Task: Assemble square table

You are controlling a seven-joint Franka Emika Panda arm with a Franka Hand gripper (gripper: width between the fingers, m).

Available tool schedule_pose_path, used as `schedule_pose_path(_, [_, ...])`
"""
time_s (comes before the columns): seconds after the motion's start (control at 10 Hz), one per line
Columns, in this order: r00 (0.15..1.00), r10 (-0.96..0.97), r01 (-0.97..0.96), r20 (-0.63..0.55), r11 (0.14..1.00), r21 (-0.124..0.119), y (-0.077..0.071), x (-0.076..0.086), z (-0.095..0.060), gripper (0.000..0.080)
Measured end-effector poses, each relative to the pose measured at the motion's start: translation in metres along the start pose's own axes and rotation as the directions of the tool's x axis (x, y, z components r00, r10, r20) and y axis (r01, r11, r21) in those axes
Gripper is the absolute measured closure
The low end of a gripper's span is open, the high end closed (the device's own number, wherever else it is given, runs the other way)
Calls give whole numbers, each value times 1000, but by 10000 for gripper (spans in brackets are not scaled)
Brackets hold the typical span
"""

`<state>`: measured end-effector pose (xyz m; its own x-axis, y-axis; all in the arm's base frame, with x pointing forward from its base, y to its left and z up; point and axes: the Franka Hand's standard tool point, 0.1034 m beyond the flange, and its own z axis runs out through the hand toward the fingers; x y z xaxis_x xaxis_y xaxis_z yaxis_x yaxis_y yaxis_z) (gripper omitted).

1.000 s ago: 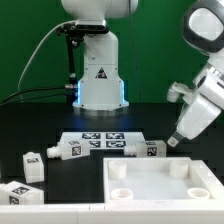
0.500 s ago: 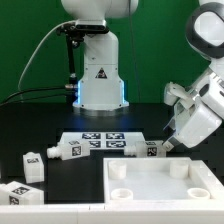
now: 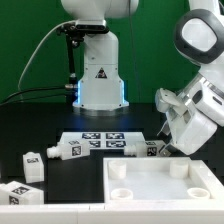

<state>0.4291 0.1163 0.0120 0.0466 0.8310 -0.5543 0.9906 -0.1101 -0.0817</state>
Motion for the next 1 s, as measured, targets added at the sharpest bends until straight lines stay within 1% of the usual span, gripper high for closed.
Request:
schedule_pose_path(0.1, [1000, 0, 0, -6, 1000, 1, -1, 2, 3, 151])
schedule_pose_path(0.3, [1000, 13, -12, -4, 1000, 13, -2, -3, 9, 151])
schedule_pose_path(0.4, [1000, 24, -24, 10, 1000, 18, -2, -5, 8, 151])
schedule_pose_path(0.5, [1000, 18, -18, 26, 1000, 25, -5, -4, 9, 151])
schedule_pose_path(0.6, [1000, 14, -14, 25, 1000, 24, -4, -3, 9, 151])
schedule_pose_path(0.7, [999, 15, -16, 41, 1000, 27, -2, -7, 5, 151])
schedule_pose_path(0.8, [994, 9, -15, 109, 998, 53, -4, -13, 4, 151])
schedule_pose_path(0.9, [987, 4, -15, 161, 998, 67, -4, -12, 3, 151])
schedule_pose_path(1.0, [971, -7, -12, 241, 997, 79, -6, -14, 2, 151])
